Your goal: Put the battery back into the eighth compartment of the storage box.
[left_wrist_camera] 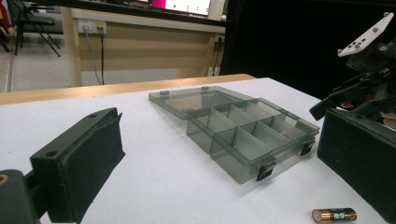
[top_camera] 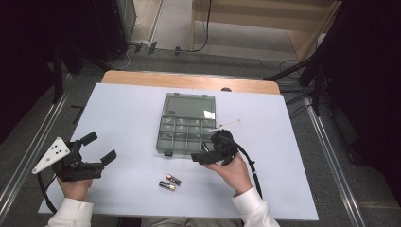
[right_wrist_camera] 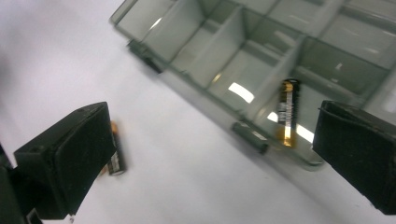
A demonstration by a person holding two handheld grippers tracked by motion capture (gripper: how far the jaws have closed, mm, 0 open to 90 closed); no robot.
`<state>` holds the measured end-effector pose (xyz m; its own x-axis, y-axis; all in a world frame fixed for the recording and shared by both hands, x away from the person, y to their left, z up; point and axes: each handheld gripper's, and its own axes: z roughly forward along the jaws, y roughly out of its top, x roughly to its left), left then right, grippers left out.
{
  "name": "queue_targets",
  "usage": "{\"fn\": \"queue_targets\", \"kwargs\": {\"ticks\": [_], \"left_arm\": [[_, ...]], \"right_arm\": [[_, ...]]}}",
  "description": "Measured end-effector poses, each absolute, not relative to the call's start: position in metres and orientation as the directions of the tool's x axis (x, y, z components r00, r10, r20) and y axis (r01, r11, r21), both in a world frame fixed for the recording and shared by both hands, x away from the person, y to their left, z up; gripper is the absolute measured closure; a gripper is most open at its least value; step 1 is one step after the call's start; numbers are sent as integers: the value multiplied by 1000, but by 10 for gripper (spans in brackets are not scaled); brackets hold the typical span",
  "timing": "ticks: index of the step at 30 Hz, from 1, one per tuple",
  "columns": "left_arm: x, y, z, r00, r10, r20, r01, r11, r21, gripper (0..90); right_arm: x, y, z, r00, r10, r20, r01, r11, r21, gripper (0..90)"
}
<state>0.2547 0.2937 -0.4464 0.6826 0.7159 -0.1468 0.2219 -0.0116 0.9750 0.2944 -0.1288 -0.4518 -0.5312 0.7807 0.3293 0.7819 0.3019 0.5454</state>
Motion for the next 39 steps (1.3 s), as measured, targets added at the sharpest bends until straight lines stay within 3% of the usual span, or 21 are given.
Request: {"fn": "queue_targets", "kwargs": {"ticks": [7, 34, 39], "left_arm": [[256, 294, -447, 682, 715, -154, 232, -12, 973, 0], [254, 295, -447, 683, 716, -144, 225, -19, 974, 0], [255, 295, -447, 681, 716, -154, 234, -14, 972, 0]], "right_arm": [[286, -100, -450, -610, 743, 275, 746, 421, 516, 0], [273, -40, -459, -751, 641, 156, 636, 641, 430, 0], [274, -28, -463, -770, 631, 95, 614, 691, 381, 89]]}}
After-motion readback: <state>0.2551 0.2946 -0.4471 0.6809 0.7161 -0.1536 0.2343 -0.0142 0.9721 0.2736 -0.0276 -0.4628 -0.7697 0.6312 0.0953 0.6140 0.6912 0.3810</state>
